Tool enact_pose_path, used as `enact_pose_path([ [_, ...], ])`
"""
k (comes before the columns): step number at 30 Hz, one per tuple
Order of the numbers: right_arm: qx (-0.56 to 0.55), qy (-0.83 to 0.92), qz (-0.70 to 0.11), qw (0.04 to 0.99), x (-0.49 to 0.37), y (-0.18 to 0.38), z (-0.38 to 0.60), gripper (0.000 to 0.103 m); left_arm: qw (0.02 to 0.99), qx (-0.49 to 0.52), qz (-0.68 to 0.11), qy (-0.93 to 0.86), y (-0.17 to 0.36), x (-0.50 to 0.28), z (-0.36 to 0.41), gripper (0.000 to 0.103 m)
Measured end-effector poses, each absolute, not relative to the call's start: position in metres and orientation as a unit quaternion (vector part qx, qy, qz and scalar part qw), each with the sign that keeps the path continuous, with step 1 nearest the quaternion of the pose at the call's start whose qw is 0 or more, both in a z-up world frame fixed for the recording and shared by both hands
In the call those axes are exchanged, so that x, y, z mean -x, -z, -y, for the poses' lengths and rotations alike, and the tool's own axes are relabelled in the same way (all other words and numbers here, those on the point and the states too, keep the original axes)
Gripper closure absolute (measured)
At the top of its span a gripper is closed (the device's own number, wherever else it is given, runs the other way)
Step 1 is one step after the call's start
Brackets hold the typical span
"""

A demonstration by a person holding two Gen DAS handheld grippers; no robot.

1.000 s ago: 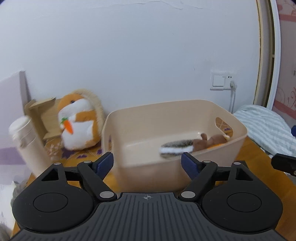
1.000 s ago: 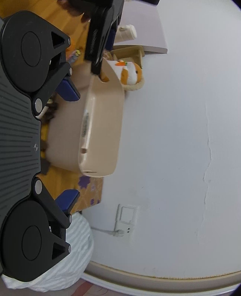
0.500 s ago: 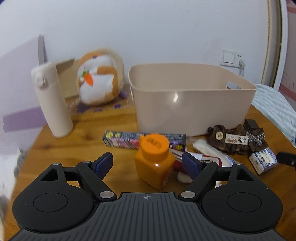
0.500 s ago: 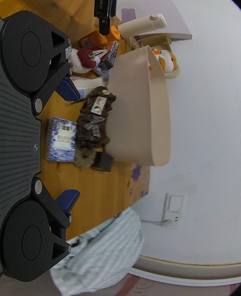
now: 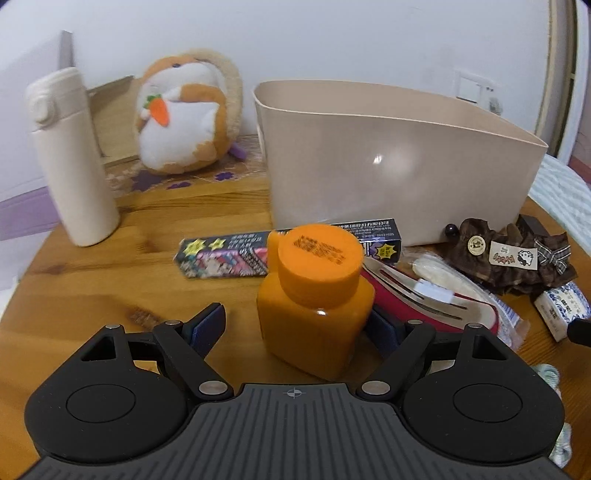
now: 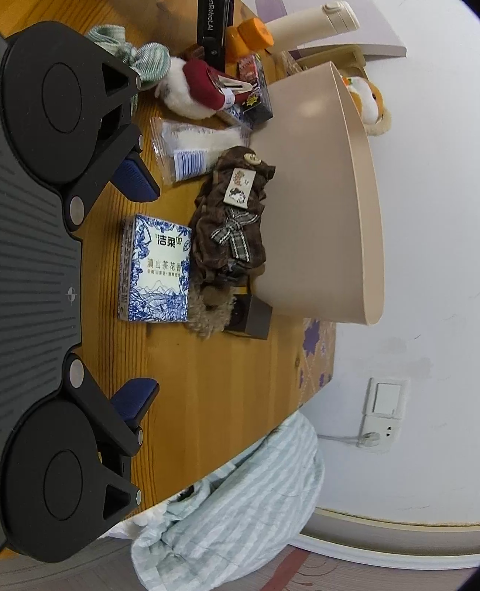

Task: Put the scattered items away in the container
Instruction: 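Grasp the orange bottle with left gripper while right gripper grasps the blue-white box, then lift and carry the orange bottle and blue-white box over the bin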

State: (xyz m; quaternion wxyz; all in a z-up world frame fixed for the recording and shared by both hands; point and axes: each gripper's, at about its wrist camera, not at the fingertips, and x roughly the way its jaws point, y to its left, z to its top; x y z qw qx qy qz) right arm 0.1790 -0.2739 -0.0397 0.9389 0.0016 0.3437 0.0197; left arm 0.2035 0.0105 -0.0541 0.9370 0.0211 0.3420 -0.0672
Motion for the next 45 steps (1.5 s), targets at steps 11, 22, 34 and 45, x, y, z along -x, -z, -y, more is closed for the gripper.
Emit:
enact_pose_path([
  [11,-0.003,-0.011,-0.366,0.931,-0.198,0.054,0.266,0.0,0.932,0.007,-0.332,0.145,0.065,-0.216,-0.021,0.028],
  [22,-0.001,-0.001,-0.356,0.934,-0.196,0.055,0.266,0.018,0.931,0.011,-0.333,0.15,0.06,-0.204,-0.015,0.043],
  [34,-0.012,-0.009,-0.35,0.937,-0.187,0.05,0.268,0.043,0.936,-0.007,-0.331,0.117,0.054,-0.188,-0.014,0.044],
  [45,-0.026,-0.023,-0.328,0.944,-0.171,0.032,0.273,0.043,0.947,-0.012,-0.306,0.095,0.031,-0.172,-0.013,0.044],
])
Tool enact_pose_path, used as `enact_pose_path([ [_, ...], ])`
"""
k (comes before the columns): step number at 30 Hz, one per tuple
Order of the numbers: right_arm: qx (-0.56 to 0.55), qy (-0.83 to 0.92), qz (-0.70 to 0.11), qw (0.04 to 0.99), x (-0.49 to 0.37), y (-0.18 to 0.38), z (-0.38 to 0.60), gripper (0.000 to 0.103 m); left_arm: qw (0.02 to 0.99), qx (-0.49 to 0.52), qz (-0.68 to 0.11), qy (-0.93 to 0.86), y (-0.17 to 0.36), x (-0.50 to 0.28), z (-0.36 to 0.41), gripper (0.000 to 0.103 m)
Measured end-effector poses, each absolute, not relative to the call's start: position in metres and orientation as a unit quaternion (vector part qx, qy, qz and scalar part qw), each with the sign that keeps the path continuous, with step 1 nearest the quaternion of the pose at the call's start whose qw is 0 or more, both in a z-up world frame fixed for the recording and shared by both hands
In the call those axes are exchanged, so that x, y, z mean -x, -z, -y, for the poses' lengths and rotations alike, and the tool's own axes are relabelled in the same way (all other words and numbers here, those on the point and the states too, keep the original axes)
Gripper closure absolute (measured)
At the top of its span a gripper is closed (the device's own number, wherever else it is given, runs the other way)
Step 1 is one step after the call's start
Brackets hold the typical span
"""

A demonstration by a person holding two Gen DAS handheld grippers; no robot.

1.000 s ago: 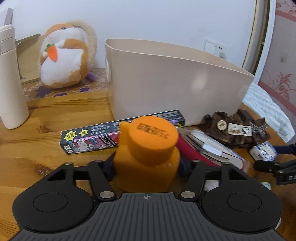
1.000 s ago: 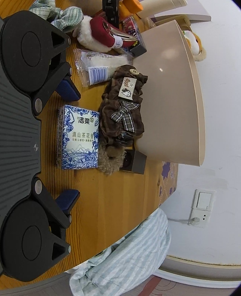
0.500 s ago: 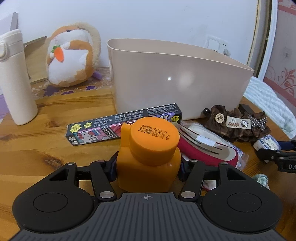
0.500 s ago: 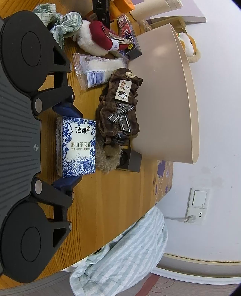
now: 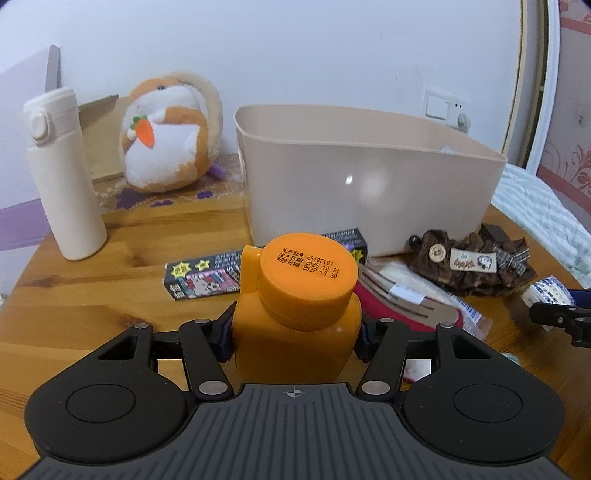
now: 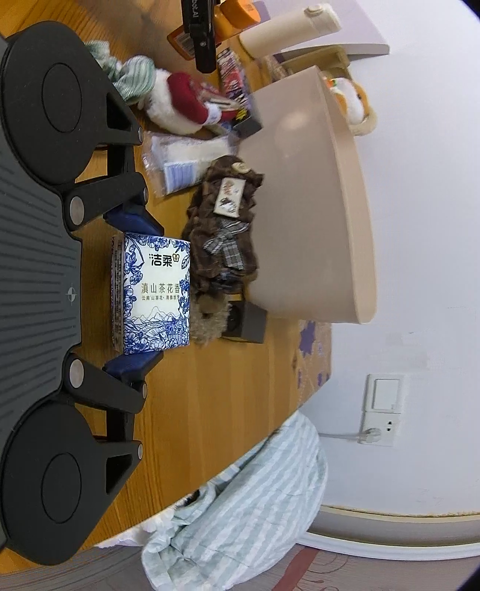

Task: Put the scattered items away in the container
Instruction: 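Lift and carry the orange bottle and blue-white box over the bin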

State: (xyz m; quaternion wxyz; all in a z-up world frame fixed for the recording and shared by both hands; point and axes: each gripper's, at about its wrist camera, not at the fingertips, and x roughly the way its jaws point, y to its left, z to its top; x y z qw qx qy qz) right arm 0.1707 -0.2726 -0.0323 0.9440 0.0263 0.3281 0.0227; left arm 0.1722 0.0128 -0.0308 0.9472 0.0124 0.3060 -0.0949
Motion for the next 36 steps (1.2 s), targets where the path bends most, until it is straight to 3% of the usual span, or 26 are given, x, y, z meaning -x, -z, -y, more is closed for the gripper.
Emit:
enact_pose_path([
  [36,0.001,-0.059,-0.155,0.986,-0.188,-0.102,0.269,0.043,0.982,-0.022,-0.163,0.098,-0.093,-0.201,0.034,0.044],
])
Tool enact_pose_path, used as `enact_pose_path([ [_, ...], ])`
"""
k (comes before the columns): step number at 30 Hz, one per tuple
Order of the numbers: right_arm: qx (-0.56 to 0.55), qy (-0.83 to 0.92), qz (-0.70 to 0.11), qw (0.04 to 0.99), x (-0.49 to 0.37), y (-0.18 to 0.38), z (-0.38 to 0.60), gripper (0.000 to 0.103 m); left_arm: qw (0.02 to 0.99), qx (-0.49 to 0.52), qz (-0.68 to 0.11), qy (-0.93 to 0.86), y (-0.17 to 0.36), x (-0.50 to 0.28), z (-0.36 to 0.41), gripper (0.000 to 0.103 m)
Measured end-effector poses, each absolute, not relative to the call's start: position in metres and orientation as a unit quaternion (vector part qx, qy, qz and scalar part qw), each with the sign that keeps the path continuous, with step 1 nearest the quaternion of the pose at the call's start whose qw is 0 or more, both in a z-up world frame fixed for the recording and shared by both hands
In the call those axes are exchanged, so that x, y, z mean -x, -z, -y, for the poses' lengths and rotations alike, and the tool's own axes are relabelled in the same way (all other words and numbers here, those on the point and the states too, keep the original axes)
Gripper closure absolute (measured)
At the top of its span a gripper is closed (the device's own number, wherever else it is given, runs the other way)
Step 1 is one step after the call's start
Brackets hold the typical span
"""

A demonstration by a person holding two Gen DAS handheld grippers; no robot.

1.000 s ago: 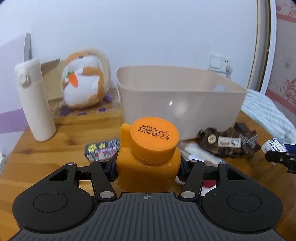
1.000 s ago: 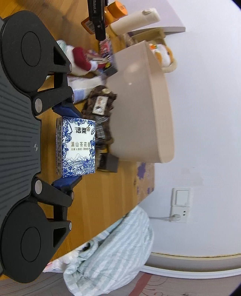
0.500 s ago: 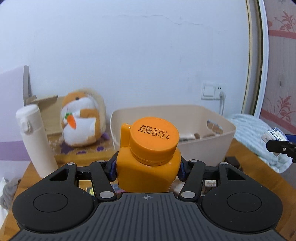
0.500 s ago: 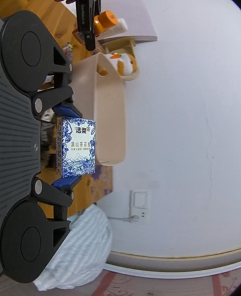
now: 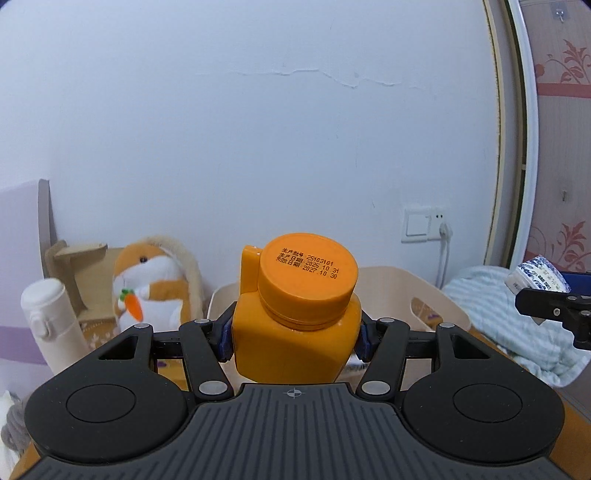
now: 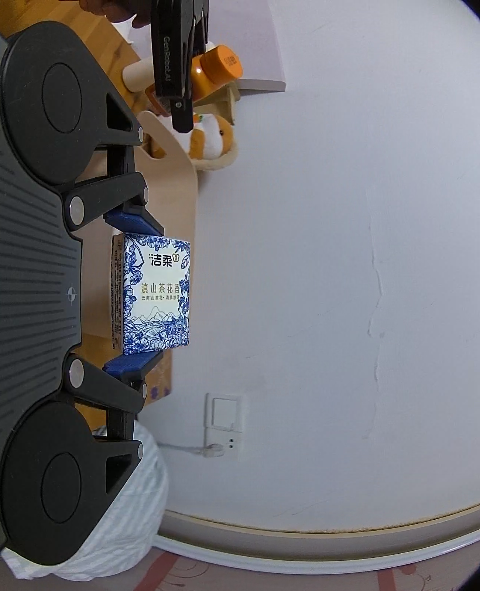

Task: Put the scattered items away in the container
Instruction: 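Lift and carry the orange bottle and blue-white box over the bin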

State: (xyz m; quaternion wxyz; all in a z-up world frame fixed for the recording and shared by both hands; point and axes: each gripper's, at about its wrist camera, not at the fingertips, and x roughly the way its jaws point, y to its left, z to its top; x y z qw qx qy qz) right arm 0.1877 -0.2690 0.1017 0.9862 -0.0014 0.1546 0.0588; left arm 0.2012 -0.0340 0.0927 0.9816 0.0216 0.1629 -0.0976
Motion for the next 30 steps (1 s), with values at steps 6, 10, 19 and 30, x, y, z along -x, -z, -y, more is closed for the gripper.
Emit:
enact_pose_path([
  [6,-0.003,-0.061,-0.148,0.987,-0.207,-0.11,0.272,0.043,0.982,-0.01,-0.165,0.087,-0.098,-0.222,0.039,0.044],
  [10,-0.007,-0.062,-0.15,0.987,-0.223,-0.111,0.273,0.043,0.982,-0.002,-0.172,0.074,-0.098,-0.24,0.04,0.044],
  [19,-0.001,-0.061,-0.176,0.982,-0.266,-0.104,0.271,0.043,0.977,0.009,-0.204,0.059,-0.095,-0.285,0.049,0.044],
  [30,0.036,-0.054,-0.222,0.973,-0.317,-0.082,0.259,0.043,0.959,-0.01,-0.277,0.056,-0.062,-0.323,0.055,0.044],
])
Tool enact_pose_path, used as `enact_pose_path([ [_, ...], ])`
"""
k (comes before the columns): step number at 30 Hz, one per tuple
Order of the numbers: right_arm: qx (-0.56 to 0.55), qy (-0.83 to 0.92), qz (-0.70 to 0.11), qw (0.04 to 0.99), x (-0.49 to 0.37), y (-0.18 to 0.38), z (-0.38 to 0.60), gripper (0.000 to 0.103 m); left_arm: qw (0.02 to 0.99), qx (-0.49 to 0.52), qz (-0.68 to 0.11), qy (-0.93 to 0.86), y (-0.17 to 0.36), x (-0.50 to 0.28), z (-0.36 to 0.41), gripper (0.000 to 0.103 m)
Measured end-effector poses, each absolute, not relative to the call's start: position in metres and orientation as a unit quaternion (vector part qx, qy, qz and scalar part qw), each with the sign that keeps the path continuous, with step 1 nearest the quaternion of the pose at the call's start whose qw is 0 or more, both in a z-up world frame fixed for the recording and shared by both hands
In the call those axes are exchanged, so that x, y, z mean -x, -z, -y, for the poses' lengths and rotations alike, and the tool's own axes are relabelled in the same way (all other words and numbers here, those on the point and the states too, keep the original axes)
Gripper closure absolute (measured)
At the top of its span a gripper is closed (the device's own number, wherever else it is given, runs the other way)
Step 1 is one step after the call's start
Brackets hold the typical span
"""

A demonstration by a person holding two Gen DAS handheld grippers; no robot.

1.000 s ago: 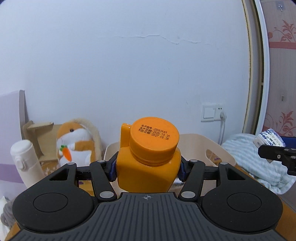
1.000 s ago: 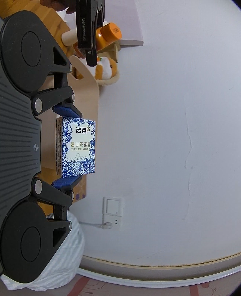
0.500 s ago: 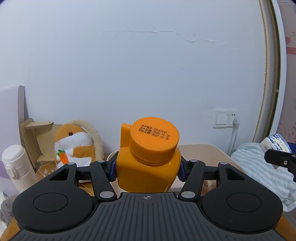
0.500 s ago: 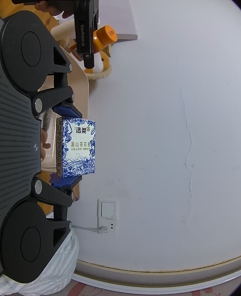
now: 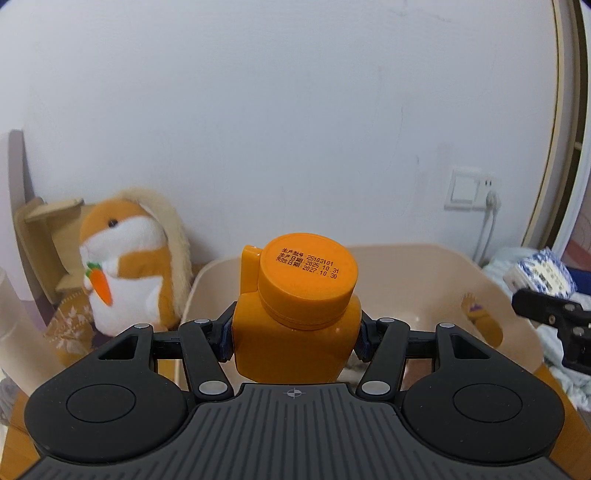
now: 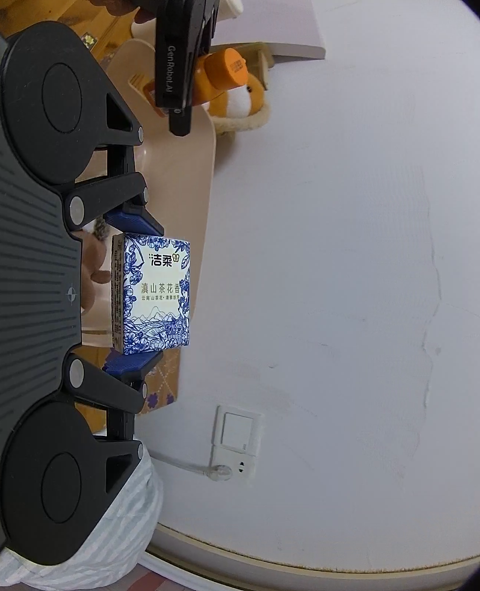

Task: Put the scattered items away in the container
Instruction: 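Lift and carry the orange bottle and blue-white box over the bin, then open both grippers to release bottle and box into the bin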

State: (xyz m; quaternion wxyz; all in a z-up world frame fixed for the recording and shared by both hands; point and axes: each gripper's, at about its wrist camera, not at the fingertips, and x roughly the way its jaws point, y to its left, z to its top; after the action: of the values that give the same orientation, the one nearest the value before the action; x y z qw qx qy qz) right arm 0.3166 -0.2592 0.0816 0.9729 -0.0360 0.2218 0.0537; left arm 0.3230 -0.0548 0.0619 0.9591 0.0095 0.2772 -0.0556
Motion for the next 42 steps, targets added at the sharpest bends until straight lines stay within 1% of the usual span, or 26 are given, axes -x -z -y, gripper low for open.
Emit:
enact_pose_path([
  [15,0.08,-0.058,-0.282,0.954,-0.343,-0.055,0.243,0.043,0.933,-0.065,-0.352,0.042,-0.038,-0.341,0.074,0.044],
  [28,0.121,-0.051,-0.311,0.941,-0.351,-0.044,0.231,0.043,0.902,-0.072,-0.424,0.03,-0.01,-0.355,0.073,0.044],
  [34,0.123,-0.051,-0.322,0.937,-0.352,-0.045,0.231,0.042,0.898,-0.073,-0.432,0.034,-0.009,-0.356,0.073,0.044],
  [35,0.124,-0.049,-0.323,0.937,-0.352,-0.046,0.231,0.042,0.899,-0.073,-0.431,0.035,-0.01,-0.355,0.072,0.044],
  [36,0.125,-0.048,-0.323,0.937,-0.352,-0.046,0.231,0.037,0.9,-0.073,-0.428,0.036,-0.01,-0.354,0.072,0.043],
  [37,0.125,-0.047,-0.323,0.937,-0.352,-0.046,0.232,0.036,0.901,-0.073,-0.425,0.037,-0.011,-0.354,0.072,0.043],
  [42,0.125,-0.044,-0.322,0.938,-0.35,-0.048,0.234,0.035,0.907,-0.073,-0.413,0.038,-0.014,-0.35,0.071,0.043],
])
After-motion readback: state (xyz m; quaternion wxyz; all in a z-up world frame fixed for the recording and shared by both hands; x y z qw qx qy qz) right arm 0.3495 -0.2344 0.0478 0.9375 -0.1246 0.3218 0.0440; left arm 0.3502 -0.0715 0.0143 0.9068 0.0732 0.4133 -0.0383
